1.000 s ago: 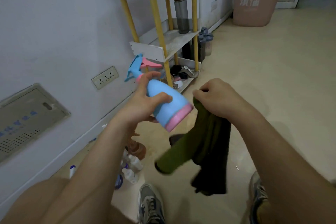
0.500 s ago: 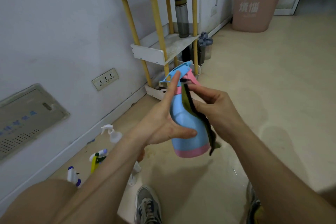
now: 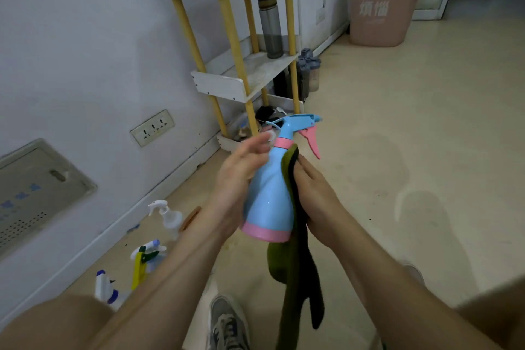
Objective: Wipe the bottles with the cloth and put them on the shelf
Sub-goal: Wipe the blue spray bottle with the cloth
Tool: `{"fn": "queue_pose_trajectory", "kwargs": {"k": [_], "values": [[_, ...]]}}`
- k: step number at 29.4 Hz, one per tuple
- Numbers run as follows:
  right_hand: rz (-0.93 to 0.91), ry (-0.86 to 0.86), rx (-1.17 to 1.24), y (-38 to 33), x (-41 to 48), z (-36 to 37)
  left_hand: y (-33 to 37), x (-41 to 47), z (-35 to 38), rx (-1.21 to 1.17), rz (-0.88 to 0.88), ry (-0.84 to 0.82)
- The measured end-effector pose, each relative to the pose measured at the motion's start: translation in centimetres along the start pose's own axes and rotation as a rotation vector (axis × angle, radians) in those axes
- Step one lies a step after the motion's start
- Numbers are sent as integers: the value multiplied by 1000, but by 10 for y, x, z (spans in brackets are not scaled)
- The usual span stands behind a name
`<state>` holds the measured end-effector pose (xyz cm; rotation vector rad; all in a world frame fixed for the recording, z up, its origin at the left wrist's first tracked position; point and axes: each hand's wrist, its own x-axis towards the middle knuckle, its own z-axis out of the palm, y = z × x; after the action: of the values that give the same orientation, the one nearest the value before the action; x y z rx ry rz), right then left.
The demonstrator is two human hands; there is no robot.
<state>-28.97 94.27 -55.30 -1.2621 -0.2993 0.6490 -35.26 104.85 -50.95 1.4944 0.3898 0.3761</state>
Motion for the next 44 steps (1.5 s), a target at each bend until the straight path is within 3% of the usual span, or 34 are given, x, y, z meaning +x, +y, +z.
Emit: {"fn": "queue_pose_trajectory", "kwargs": {"k": [3, 7, 9, 11, 13, 14, 17, 20, 22, 24, 25, 28, 32, 35, 37, 39, 42, 44], "values": [[-168, 68, -41, 1, -4, 4, 0, -2, 10, 284, 20, 29], [-383, 206, -539, 20, -3, 10, 9, -1, 22, 663, -82, 20], [-447, 225, -589, 32, -2, 15, 7, -1, 28, 666, -73, 118], [-511, 219, -653, 29, -4, 13, 7, 0, 28, 516, -103, 186], [-470, 229, -550, 19, -2, 5, 11, 3, 20, 343, -100, 186], [-393, 256, -365, 9, 0, 1, 17, 4, 15, 289, -84, 174], [-215, 321, 12, -21, 4, -12, 30, 5, -2, 300, -94, 135], [-265, 146, -8, -46, -2, 3, 26, 5, 0, 497, -63, 80], [-352, 4, -202, -50, -4, 22, 17, 1, 11, 766, -14, -87], [-348, -3, -423, -44, -2, 33, 6, -6, 22, 1088, -3, -126], [-294, 38, -404, -44, -2, 33, 0, -8, 24, 1125, 33, -88], [-86, 61, -245, -43, -4, 27, -7, -13, 24, 1103, 187, -33], [65, 105, -105, -40, 3, 11, -4, -15, 16, 1077, 171, -94], [-100, 410, -221, -28, 10, -6, 2, -16, 19, 951, 167, -110], [-218, 495, -146, -32, 5, -12, 11, -9, 14, 725, 46, -36], [-358, 391, -111, -42, -3, -8, 13, 1, 7, 685, -17, -66], [-570, 149, -313, -46, -11, 19, 5, -2, 10, 744, 21, -95], [-601, 162, -466, -30, -9, 26, 0, -6, 18, 720, 46, -96]]}}
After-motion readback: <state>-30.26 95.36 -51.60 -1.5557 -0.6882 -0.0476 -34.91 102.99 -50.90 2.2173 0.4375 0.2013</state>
